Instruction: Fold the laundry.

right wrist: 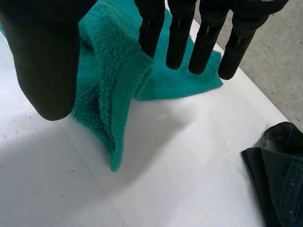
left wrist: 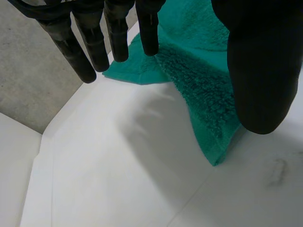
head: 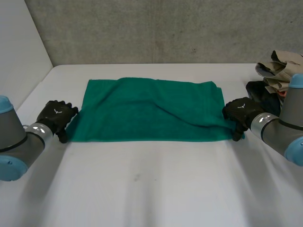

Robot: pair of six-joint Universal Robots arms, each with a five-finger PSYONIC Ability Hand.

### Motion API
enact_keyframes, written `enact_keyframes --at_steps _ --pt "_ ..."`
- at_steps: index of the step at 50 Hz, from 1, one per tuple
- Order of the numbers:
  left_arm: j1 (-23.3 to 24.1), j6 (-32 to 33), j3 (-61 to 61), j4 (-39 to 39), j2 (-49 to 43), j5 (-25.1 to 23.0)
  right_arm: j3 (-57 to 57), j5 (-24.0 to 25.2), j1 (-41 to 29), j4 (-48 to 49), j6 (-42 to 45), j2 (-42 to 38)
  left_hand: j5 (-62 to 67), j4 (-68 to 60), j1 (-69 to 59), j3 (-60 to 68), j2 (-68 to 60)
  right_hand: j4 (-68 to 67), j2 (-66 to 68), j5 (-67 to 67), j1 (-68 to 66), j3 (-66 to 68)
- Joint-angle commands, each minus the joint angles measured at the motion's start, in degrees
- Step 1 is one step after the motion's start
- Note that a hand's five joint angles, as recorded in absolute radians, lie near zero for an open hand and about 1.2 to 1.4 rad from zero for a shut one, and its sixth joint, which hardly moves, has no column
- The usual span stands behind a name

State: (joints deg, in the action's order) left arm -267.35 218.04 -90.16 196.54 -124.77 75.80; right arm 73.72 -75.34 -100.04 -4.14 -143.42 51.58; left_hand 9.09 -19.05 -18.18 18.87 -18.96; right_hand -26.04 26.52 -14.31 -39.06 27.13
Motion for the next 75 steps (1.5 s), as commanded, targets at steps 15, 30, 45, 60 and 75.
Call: enact_keyframes --at_steps 15,30,45,60,75 --pt "1.0 3.1 4.2 1.8 -2.2 1.8 0.6 -0.9 0.5 -1.2 -1.0 1.2 60.9 -60.9 -61.8 61.1 -61.0 -0.6 0.1 -2.3 12.4 -0.5" --pt "3.0 -11.6 -8.2 0.3 19.6 4.3 -8.3 -1.6 2.4 -8.3 -10.9 -1.7 60.9 -60.9 -61.8 61.1 -61.0 -54.0 53.5 -55.7 -40.9 52.9" --pt "3.1 -13.9 -10.4 -3.9 24.1 1.7 -25.7 -9.9 3.3 -17.0 -17.6 -11.4 60.9 -60.9 -61.8 61.1 -61.0 16.0 -16.5 14.3 29.1 -17.1" --pt "6.9 -21.4 -4.9 -15.1 29.1 2.0 3.8 -1.7 3.7 -13.5 -8.6 15.4 60.9 -60.9 -61.8 61.1 -61.0 16.0 -16.5 14.3 29.1 -17.1" --pt "10.3 -26.3 2.3 -19.8 36.3 3.8 17.2 9.1 3.2 -0.5 -1.7 12.5 60.9 -60.9 -61.8 61.1 -61.0 7.6 -8.1 5.9 20.6 -8.7"
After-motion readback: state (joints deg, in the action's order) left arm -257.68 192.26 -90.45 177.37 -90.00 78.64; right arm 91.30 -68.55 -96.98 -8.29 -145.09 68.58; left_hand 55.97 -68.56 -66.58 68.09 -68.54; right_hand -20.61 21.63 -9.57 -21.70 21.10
